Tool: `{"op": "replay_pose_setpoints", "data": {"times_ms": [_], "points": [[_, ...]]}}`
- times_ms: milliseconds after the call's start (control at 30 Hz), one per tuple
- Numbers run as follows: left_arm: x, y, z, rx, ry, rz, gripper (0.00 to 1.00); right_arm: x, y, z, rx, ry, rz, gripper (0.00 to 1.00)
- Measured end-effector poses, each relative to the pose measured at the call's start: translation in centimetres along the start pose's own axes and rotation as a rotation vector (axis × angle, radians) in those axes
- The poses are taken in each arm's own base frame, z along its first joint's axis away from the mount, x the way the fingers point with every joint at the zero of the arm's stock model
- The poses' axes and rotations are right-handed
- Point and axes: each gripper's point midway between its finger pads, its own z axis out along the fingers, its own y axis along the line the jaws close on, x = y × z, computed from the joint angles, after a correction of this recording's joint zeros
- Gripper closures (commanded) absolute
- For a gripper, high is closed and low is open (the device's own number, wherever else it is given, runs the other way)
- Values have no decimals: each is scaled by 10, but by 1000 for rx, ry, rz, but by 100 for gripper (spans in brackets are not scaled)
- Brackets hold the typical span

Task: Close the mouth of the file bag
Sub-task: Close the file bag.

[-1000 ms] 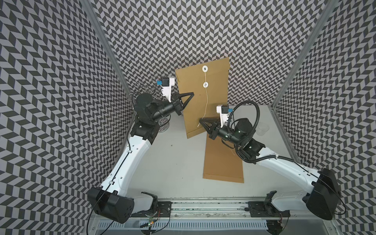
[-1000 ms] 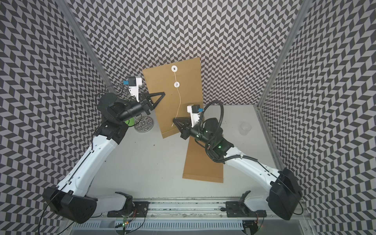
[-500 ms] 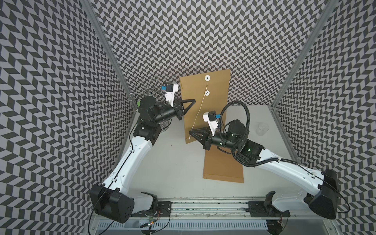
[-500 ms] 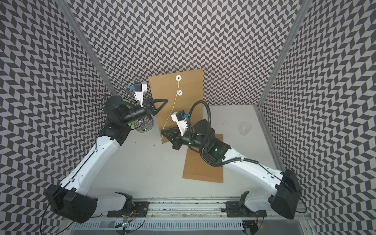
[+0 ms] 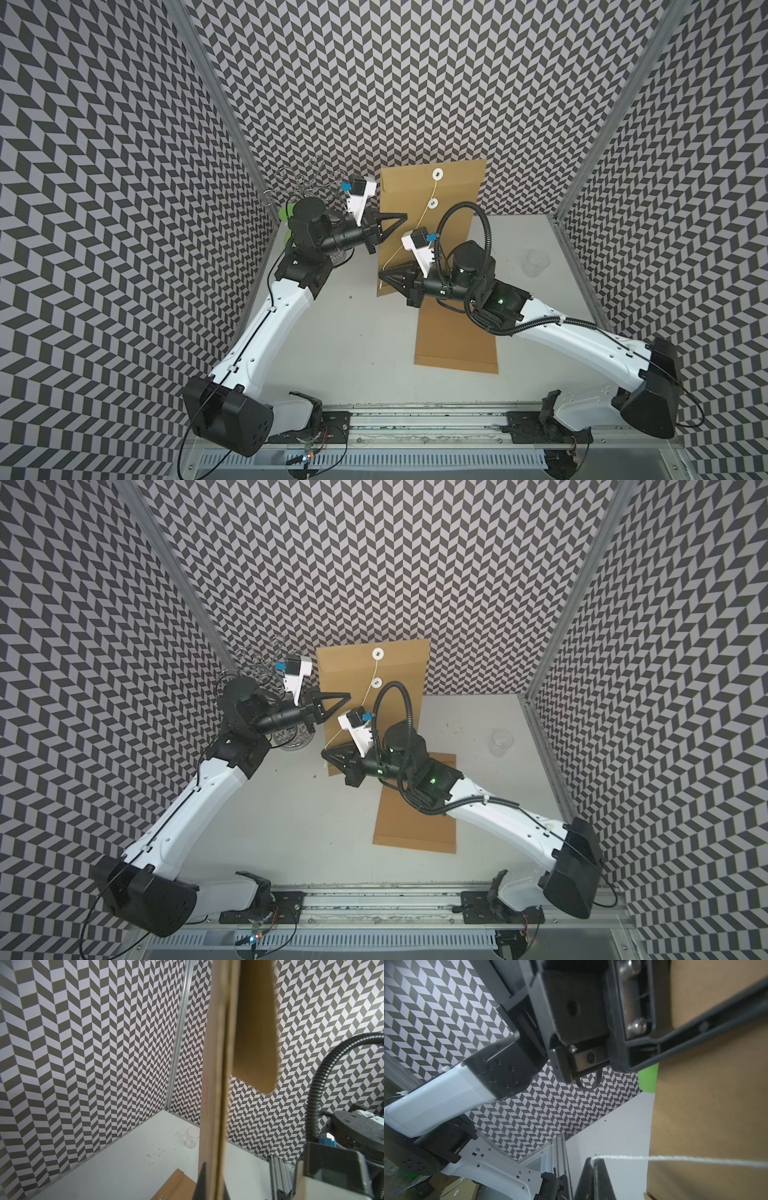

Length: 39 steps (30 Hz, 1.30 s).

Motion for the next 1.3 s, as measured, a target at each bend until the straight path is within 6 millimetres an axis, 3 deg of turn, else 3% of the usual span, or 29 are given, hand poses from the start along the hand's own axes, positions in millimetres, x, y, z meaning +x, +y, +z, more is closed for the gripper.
{"op": "replay_pose_setpoints", "data": {"times_ms": [333,933,1100,1300], "points": [[2,-12,-3,38,20,23,100,24,-16,4,55,82,39,100],[-8,-31,-9,125,6,-56,100,21,-54,-18,185,72,62,100],[-9,-17,-14,70,2,-87,100,21,-54,-24,205,82,48,100],[-8,22,-26,-65,-17,-190,100,5,-41,-47,219,55,-4,100]]}}
